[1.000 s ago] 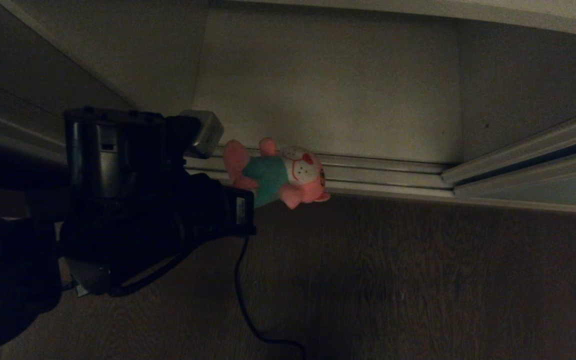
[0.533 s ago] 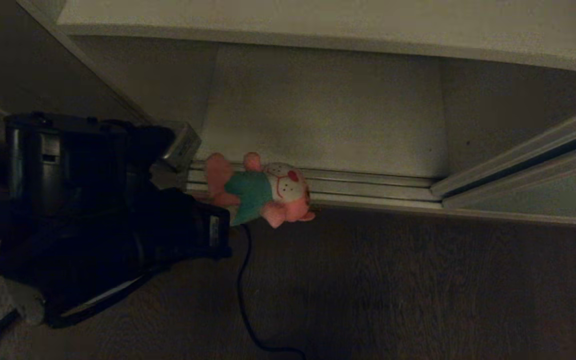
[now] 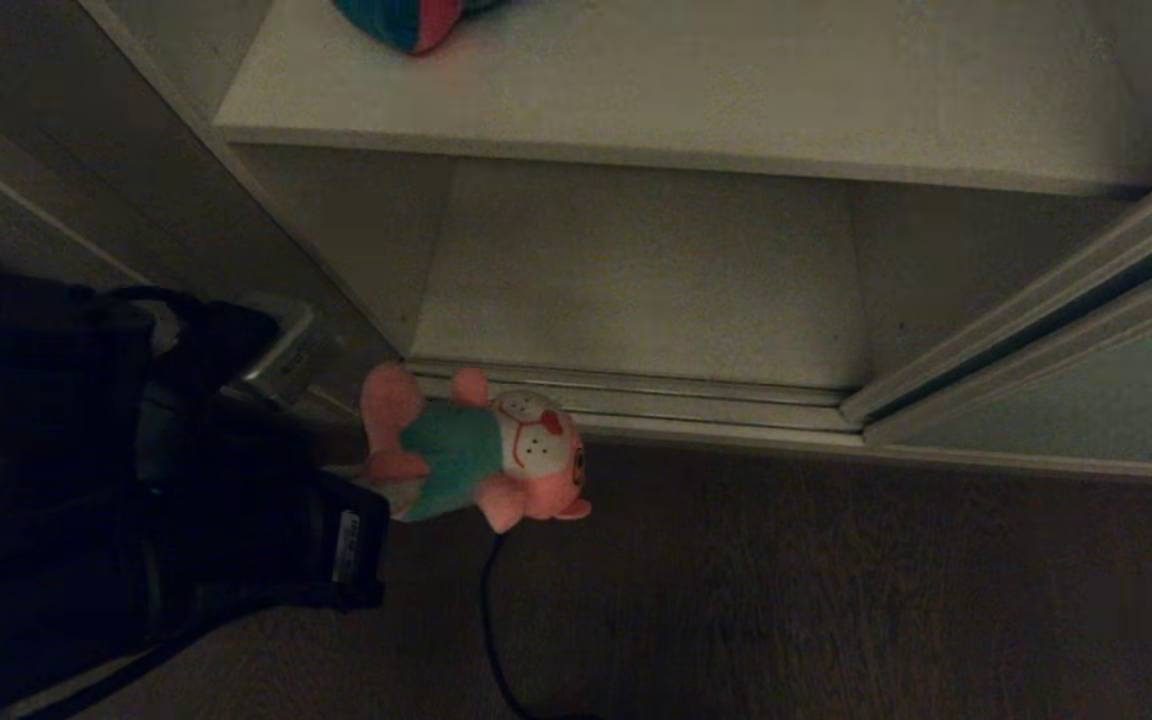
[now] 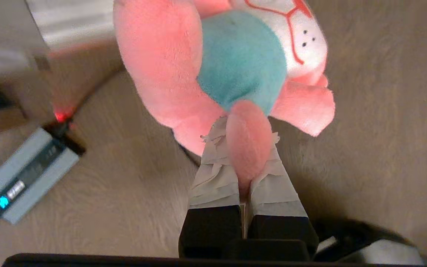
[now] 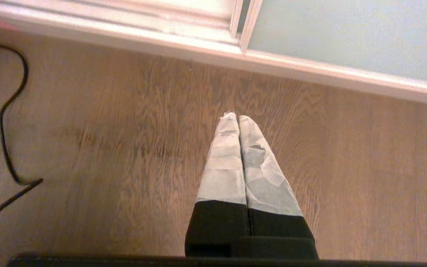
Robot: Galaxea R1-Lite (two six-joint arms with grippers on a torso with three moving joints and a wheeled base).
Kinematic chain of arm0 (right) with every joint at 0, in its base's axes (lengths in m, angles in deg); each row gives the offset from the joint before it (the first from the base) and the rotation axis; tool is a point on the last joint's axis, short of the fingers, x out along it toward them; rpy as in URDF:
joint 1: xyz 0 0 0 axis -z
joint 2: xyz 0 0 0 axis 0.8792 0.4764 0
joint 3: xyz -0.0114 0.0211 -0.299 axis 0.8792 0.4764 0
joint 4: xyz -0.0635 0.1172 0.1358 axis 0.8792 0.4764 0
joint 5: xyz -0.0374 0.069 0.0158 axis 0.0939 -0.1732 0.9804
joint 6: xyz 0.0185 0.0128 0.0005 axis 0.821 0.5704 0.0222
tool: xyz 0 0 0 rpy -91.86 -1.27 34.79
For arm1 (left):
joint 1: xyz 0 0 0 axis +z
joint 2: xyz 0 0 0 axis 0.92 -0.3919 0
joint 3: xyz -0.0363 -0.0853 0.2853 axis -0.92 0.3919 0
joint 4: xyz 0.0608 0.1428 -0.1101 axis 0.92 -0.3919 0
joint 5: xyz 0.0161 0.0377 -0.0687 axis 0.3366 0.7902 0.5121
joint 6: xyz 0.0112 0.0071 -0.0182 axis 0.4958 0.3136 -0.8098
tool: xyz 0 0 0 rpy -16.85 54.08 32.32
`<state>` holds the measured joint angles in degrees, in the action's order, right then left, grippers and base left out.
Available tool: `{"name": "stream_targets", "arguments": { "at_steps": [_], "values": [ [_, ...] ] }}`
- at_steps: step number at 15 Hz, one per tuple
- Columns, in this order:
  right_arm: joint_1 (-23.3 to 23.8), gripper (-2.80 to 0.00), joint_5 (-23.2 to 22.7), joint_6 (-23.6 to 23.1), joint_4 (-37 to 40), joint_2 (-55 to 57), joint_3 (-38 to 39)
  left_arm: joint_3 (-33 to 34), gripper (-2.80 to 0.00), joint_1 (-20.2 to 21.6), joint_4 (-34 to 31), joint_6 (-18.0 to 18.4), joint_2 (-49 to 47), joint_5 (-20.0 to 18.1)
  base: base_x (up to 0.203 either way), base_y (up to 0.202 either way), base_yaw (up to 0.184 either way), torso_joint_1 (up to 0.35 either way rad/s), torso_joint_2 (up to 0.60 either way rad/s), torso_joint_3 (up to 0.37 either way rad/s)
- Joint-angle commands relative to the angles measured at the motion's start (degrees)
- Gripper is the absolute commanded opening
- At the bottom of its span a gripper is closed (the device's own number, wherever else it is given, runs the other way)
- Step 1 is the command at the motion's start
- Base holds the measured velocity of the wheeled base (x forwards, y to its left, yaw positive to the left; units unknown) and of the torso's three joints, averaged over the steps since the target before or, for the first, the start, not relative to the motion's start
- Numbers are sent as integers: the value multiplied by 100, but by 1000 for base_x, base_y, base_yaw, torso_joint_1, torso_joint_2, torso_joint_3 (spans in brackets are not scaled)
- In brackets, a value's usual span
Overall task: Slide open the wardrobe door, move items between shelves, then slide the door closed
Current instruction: Place the pink doll on the higher shelf
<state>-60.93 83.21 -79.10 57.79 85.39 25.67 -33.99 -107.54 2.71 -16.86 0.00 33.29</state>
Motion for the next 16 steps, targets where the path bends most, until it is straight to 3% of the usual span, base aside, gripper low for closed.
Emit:
{"name": "stream_targets", "arguments": {
  "at_steps": [1, 4, 7, 12, 16],
  "values": [
    [-1, -280, 2, -3, 2, 2, 25, -17, -280, -7, -1, -21, 120, 6, 0, 0, 0, 3, 6, 206],
    [-1, -280, -2, -3, 2, 2, 26, 7, -280, -4, -39, -76, 133, 6, 0, 0, 0, 2, 2, 208],
    [-1, -280, -2, -3, 2, 2, 18, -400, -280, -14, 14, -11, 154, 6, 0, 0, 0, 4, 4, 203],
    [-1, -280, -2, -3, 2, 2, 26, -642, -280, -218, -26, 295, 239, -4, 0, 0, 0, 1, 1, 205],
    [-1, -280, -2, -3, 2, 2, 18, -1319, -280, -218, 21, 321, 77, 2, 0, 0, 0, 3, 0, 204]
  ]
}}
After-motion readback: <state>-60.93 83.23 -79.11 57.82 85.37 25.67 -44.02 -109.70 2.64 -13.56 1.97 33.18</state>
